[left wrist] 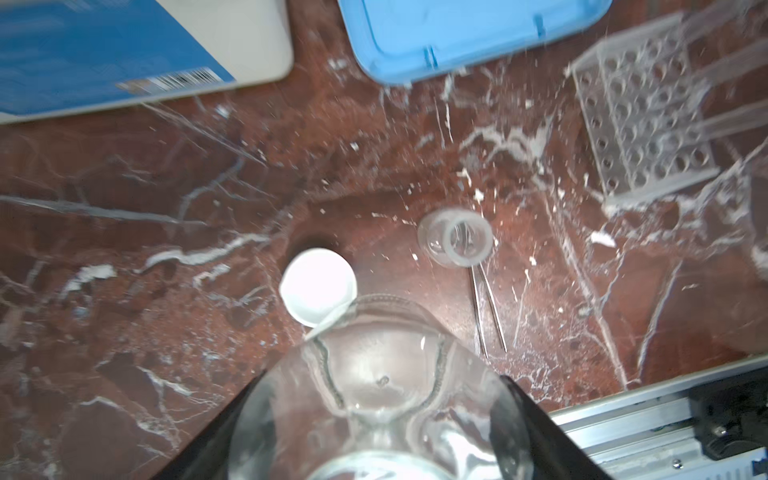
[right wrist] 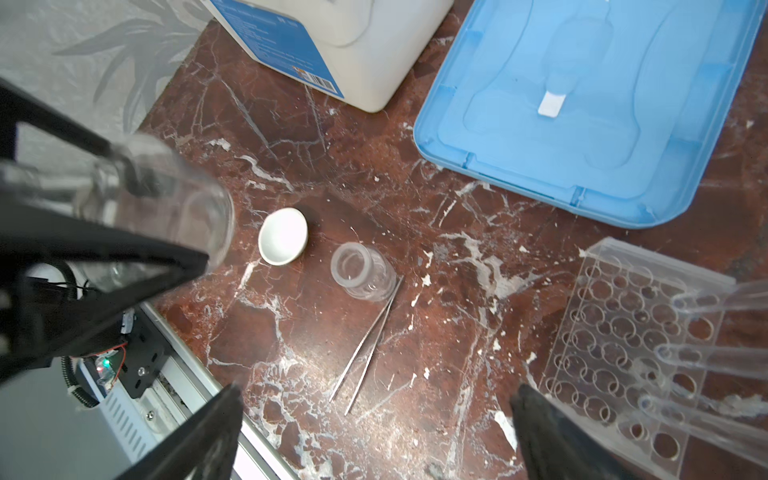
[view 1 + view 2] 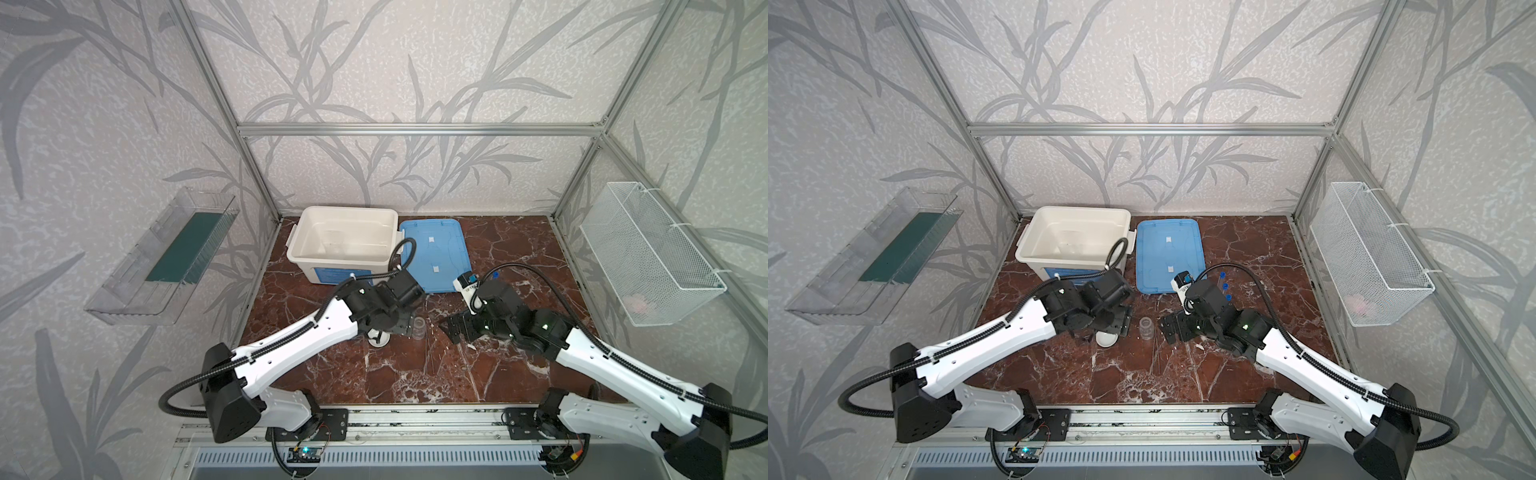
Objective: Organize the chemistry lab equipment
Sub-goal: 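Lift the flask and carry it toward the white tub with the left gripper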
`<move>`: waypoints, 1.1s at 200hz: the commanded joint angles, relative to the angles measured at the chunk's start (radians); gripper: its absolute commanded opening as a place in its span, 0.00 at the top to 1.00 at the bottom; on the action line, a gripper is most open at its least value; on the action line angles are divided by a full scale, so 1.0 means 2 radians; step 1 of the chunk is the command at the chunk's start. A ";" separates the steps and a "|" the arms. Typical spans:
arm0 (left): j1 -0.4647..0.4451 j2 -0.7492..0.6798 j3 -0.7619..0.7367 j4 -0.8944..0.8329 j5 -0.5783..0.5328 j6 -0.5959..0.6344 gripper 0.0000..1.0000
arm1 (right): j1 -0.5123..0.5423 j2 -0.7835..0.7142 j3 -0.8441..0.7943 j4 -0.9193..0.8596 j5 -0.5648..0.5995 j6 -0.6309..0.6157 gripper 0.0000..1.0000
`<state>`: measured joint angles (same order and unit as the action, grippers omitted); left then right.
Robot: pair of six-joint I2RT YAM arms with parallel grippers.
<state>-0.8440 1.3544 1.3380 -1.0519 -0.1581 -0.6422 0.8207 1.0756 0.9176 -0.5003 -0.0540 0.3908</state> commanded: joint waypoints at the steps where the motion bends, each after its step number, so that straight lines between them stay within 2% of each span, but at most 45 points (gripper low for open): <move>1: 0.060 -0.006 0.073 -0.052 -0.024 0.070 0.35 | -0.002 0.030 0.049 0.029 -0.014 -0.009 0.01; 50: 0.190 0.078 0.183 -0.023 -0.010 0.157 0.38 | -0.001 0.146 0.175 0.074 -0.035 0.016 0.01; 66: 0.232 0.117 0.201 -0.004 0.032 0.163 0.39 | 0.000 0.182 0.217 0.082 -0.044 0.019 0.01; 84: 0.257 0.152 0.223 0.017 0.013 0.179 0.40 | 0.000 0.209 0.244 0.097 -0.048 0.025 0.01; 110: 0.309 0.210 0.266 0.019 0.040 0.177 0.42 | 0.000 0.243 0.276 0.101 -0.045 0.032 0.02; 152: 0.335 0.267 0.293 -0.003 0.049 0.178 0.42 | 0.003 0.268 0.288 0.112 -0.051 0.043 0.02; 186: 0.336 0.272 0.270 -0.003 0.048 0.179 0.42 | 0.005 0.266 0.282 0.112 -0.047 0.043 0.02; 220: 0.335 0.257 0.236 0.008 0.072 0.175 0.44 | 0.006 0.248 0.259 0.129 -0.047 0.051 0.02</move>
<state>-0.1692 1.9079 1.8477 -1.0275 -0.0494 -0.3061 0.8284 1.6100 1.4605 -0.2863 -0.1432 0.4770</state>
